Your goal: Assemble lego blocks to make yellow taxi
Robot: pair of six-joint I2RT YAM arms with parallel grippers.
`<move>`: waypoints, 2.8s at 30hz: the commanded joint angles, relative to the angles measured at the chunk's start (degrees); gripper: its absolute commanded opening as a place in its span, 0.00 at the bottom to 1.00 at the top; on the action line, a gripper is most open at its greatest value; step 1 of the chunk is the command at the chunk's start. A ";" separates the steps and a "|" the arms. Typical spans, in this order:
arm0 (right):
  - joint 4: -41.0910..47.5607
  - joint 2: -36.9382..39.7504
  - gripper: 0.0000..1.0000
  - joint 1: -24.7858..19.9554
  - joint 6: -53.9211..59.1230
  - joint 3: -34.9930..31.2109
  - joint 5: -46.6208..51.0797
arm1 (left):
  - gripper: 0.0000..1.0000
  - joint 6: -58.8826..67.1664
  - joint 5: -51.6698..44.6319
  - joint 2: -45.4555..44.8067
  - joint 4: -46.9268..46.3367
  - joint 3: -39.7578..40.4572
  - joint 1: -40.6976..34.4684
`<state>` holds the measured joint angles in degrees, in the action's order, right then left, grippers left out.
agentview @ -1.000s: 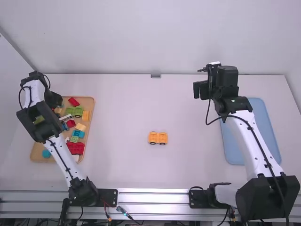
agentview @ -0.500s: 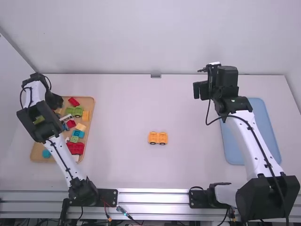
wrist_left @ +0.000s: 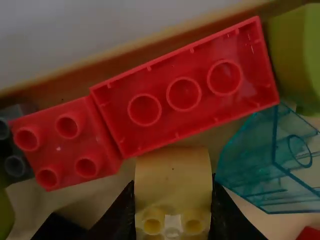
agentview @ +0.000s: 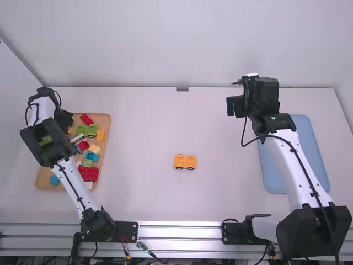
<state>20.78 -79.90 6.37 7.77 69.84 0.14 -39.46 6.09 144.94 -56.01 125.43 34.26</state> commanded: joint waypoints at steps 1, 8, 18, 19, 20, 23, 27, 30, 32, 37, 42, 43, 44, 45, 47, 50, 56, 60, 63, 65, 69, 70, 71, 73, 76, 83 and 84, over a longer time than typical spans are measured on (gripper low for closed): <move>0.24 0.83 0.99 0.11 -0.04 1.77 -0.09 | 0.15 -0.17 0.37 0.37 -0.55 -1.09 -0.11; 0.50 0.83 0.99 0.02 -0.04 1.77 -0.09 | 0.02 -0.20 -1.18 0.35 -8.68 6.58 -0.15; 0.76 0.83 0.99 0.09 -0.07 1.77 -0.26 | 0.02 -8.35 13.14 0.33 -29.97 23.76 -6.32; 0.83 0.83 0.99 0.04 -0.07 1.77 -0.26 | 0.02 -8.74 14.36 0.33 -30.99 24.76 -7.63; 0.94 0.83 0.99 0.04 -0.07 1.77 -0.28 | 0.02 -9.49 15.67 0.33 -32.20 25.73 -9.09; 1.16 0.83 0.99 0.02 -0.07 1.77 -0.28 | 0.02 -16.15 20.15 0.33 -36.44 27.71 -14.25; 1.42 0.83 0.99 0.02 -0.04 1.77 -0.07 | 0.02 -21.09 26.18 0.33 -39.74 28.55 -20.46; 1.95 0.83 0.99 -0.07 0.17 1.77 -0.09 | 0.02 -17.25 26.21 0.33 -37.94 28.68 -26.99; 2.27 0.83 0.99 -0.09 0.17 1.77 -0.09 | 0.02 -13.33 25.77 0.33 -35.15 28.61 -30.34; 2.89 0.81 0.99 -0.09 0.17 1.77 -0.07 | 0.02 -4.72 18.71 0.33 -28.92 28.57 -34.73; 3.76 0.81 0.99 0.00 1.03 1.77 -0.09 | 0.02 -6.10 18.27 0.33 -29.75 28.33 -36.37; 3.87 0.81 0.99 0.00 1.57 1.77 -0.09 | 0.02 -5.77 18.32 0.33 -29.66 27.96 -36.65; 3.96 0.81 0.99 0.00 1.66 1.77 -0.09 | 0.02 -6.12 18.36 0.33 -29.27 27.58 -36.94; 3.96 0.81 0.99 0.02 1.66 1.77 -0.09 | 0.02 -6.14 18.36 0.33 -29.03 27.43 -36.96; 3.67 0.81 0.99 0.00 1.44 1.77 -0.09 | 0.02 -3.67 15.23 0.33 -26.58 26.08 -36.94; 3.69 0.81 0.99 0.00 1.46 1.77 -0.09 | 0.02 -2.97 13.86 0.33 -24.79 24.81 -36.46; 3.76 0.81 0.99 0.00 1.46 1.77 -0.09 | 0.02 -6.80 17.62 0.17 -22.32 18.64 -35.71; 3.72 0.81 0.99 0.02 1.49 1.77 -0.07 | 0.02 -6.56 16.94 -2.21 -18.45 12.28 -36.85; 3.74 0.81 0.99 0.00 1.46 1.77 -0.07 | 0.02 -8.55 16.83 -8.11 -13.77 2.27 -37.75; 3.74 0.81 0.99 0.00 1.49 1.77 -0.09 | 0.02 -8.79 15.58 -13.35 -9.35 -5.92 -38.27; 3.43 0.81 0.99 0.00 1.46 1.77 -0.22 | 0.02 -7.69 8.28 -28.33 2.49 -26.27 -38.95; 3.06 0.81 0.99 0.00 1.46 1.77 -0.28 | 0.02 -7.85 5.38 -34.67 6.93 -34.16 -39.15; 2.82 0.81 0.99 0.00 1.49 1.77 -0.26 | 0.02 -8.57 4.02 -37.53 8.44 -37.48 -39.15; 2.12 0.72 0.99 0.02 1.46 1.77 -0.28 | 0.02 -12.72 1.97 -44.24 11.98 -45.79 -39.01; 1.79 0.72 0.99 0.00 1.46 1.77 -0.26 | 0.04 -16.37 1.95 -49.86 15.08 -52.78 -38.75; 2.27 0.72 0.99 -0.02 1.46 1.77 -0.28 | 0.02 -28.48 -13.33 -60.52 23.96 -68.57 -38.75; 2.21 0.72 0.99 0.00 1.46 1.77 -0.31 | 0.03 -27.98 -14.25 -60.92 25.35 -70.10 -38.91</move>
<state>23.00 -79.90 6.37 9.34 69.89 -0.16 -63.16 -0.36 85.47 -32.10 58.24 -4.78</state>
